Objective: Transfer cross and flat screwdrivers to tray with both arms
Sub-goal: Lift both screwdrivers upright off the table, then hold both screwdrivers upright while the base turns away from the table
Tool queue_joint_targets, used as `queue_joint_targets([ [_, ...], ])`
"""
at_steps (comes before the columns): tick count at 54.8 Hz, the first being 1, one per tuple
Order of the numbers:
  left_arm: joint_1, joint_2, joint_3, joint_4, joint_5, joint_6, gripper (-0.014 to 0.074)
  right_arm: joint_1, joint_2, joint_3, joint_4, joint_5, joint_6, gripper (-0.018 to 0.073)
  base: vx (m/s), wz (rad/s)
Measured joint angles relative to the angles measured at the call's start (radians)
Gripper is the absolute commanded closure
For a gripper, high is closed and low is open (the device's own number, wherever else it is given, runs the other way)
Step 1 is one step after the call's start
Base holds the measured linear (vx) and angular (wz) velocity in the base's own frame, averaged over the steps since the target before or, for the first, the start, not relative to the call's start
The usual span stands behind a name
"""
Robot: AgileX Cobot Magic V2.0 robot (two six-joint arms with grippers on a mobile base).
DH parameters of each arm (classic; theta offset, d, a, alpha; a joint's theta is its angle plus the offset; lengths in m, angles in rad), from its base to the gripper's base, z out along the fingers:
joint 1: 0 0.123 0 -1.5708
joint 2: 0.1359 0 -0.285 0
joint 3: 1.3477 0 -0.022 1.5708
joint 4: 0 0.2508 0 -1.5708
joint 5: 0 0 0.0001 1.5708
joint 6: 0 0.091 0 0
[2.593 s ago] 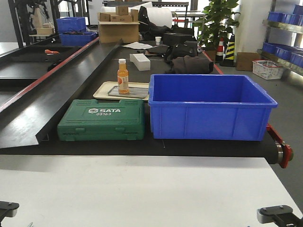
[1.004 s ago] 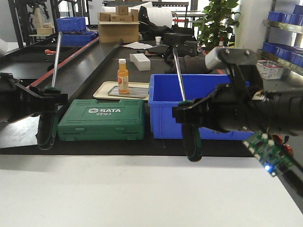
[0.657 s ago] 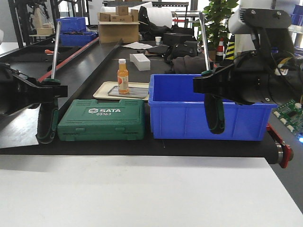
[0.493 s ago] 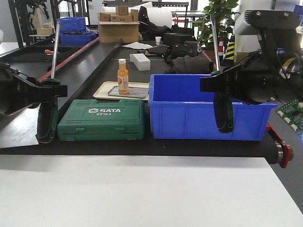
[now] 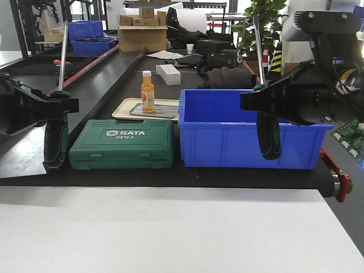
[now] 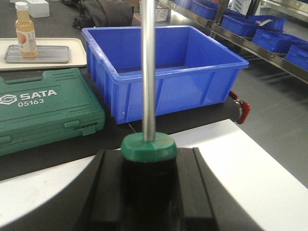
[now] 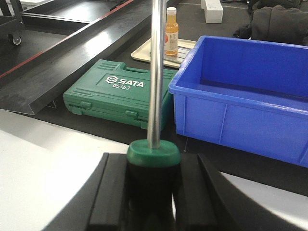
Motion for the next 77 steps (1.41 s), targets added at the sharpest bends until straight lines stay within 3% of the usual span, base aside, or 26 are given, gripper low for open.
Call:
queue_joint_targets([
  [43, 0.000, 0.001, 0.000, 0.000, -0.005, 0.000, 0.0593, 0.000, 0.000, 0.000, 0.000, 0.000, 0.003, 0.0567, -0.02, 0.01],
  [77, 0.000, 0.001, 0.000, 0.000, -0.012, 0.000, 0.0593, 0.000, 0.000, 0.000, -0.001, 0.000, 0.003, 0.0567, -0.22, -0.07],
])
